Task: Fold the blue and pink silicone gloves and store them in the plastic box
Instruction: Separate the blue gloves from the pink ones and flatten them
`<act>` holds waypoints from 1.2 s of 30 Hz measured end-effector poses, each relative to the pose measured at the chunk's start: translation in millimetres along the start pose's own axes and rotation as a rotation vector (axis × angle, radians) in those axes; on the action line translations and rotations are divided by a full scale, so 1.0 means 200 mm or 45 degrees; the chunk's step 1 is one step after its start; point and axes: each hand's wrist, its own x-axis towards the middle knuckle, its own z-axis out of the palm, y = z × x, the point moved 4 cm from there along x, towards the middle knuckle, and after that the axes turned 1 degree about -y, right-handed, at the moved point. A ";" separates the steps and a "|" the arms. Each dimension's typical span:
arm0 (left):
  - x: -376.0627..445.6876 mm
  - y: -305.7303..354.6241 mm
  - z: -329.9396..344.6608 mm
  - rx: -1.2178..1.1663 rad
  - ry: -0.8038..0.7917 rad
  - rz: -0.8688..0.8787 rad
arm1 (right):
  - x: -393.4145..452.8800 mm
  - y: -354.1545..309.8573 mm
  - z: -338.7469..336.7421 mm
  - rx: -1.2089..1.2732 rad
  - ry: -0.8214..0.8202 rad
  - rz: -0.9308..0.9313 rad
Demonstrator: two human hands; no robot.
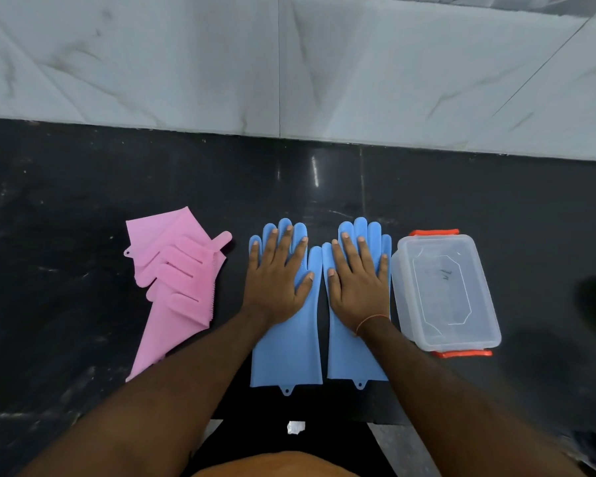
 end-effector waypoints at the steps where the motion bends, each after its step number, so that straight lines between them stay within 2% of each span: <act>1: 0.00 -0.01 0.00 0.001 0.004 -0.001 | -0.01 0.00 0.00 0.003 -0.005 -0.002; 36: -0.01 -0.01 -0.03 0.016 -0.064 -0.016 | -0.01 0.02 -0.02 -0.034 -0.055 -0.008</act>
